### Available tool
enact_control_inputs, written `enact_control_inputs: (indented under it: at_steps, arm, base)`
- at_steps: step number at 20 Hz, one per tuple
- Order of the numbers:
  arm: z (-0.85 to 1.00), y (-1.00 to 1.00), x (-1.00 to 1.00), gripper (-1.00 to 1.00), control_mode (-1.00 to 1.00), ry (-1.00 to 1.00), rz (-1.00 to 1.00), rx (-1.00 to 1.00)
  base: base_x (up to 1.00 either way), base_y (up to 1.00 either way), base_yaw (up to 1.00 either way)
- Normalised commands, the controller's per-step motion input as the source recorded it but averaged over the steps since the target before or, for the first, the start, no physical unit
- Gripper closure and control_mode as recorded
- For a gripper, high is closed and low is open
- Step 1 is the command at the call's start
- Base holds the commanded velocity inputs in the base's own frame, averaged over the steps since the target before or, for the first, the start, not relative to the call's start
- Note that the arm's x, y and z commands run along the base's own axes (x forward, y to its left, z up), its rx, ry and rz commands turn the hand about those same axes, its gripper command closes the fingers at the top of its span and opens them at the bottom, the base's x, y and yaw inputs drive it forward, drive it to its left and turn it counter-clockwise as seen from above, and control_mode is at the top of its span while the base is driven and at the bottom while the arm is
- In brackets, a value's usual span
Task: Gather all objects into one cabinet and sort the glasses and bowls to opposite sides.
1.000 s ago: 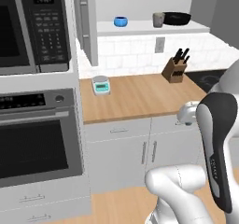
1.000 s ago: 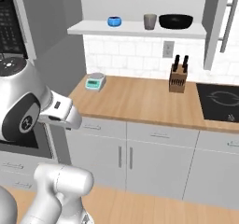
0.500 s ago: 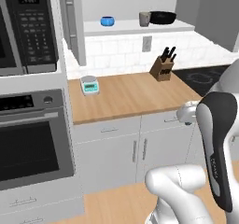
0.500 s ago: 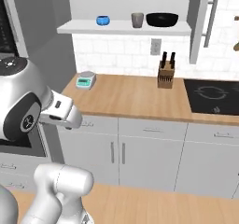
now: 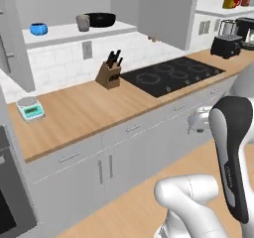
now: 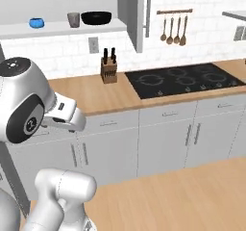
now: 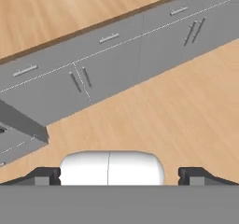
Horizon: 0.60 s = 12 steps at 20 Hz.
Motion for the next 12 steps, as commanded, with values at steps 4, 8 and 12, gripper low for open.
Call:
enact_control_inputs:
  at_steps: [4,8,12]
  arm:
    - [0.0,0.0,0.0,-1.0,1.0,0.0,0.0,0.0]
    - [0.0,0.0,0.0,-1.0,1.0,0.0,0.0,0.0]
    - [0.0,0.0,0.0,-1.0,1.0,0.0,0.0,0.0]
  base:
    - [-0.07,-0.08,-0.6]
    - [-0.06,-0.09,-0.58]
    - [-0.05,-0.06,-0.56]
